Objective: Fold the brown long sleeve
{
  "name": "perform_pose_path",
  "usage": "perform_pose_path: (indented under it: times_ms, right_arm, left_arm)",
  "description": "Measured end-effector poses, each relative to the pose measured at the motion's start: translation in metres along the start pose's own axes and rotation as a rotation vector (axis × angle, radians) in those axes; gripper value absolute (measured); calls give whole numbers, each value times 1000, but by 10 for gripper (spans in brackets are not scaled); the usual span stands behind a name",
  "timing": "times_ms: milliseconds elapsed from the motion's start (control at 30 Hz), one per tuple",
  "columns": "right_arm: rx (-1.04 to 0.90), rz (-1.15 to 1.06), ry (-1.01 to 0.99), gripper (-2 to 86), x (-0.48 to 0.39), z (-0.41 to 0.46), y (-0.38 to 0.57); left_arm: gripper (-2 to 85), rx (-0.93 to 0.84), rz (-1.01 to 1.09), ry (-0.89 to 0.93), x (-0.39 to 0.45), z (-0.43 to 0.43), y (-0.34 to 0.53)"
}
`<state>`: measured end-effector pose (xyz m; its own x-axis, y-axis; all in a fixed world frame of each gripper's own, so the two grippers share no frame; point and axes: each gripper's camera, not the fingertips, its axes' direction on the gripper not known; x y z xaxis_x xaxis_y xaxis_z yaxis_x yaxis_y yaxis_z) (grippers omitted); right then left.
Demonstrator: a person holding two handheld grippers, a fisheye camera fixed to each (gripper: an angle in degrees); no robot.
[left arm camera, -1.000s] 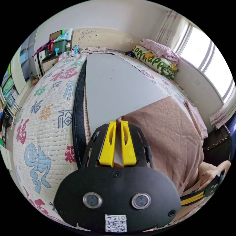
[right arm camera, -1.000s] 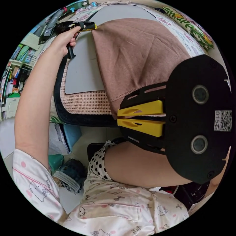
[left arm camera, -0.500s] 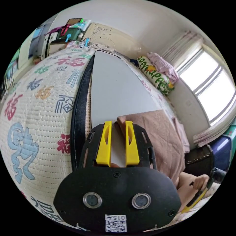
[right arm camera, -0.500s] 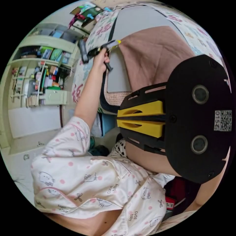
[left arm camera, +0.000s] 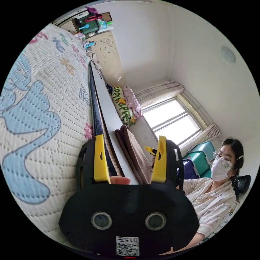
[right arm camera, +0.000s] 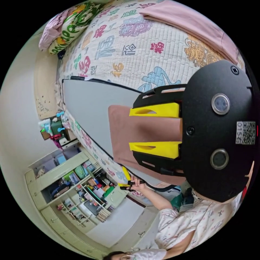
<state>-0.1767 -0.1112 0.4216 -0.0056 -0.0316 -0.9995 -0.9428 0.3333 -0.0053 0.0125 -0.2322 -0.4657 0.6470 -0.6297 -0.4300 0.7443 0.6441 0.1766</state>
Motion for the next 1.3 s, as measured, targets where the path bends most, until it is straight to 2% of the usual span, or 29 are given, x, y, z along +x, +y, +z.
perform_pose_path:
  times_ms: [133,233,600,867,1000,1100,1167,1233,1300]
  right_arm:
    - [-174,13,11,138,-23,48,-16]
    - [-216,-33,114,136,-58,59,-21]
    - [-167,-82,121,133,-140,64,-47]
    - [-186,-129,85,133,-193,73,-80]
    - [-203,-132,75,134,-198,66,-91]
    - [-225,-76,-37,132,-175,46,-108]
    - [-128,39,-196,118,-143,19,-125]
    - [-18,101,-267,116,-124,3,-134]
    - [20,118,-243,122,-116,1,-143]
  left_arm:
    - [247,8,-15,22,13,-20,-16]
    - [247,8,-13,32,23,-30,-25]
    - [232,10,-39,17,44,-50,-50]
    - [165,6,-71,-28,41,-57,-54]
    - [103,6,-64,-32,38,-60,-50]
    - [76,9,-47,-22,36,-61,-44]
    - [69,10,-44,-18,31,-61,-37]
    - [67,11,-42,-15,26,-61,-31]
    - [65,11,-40,-11,21,-61,-24]
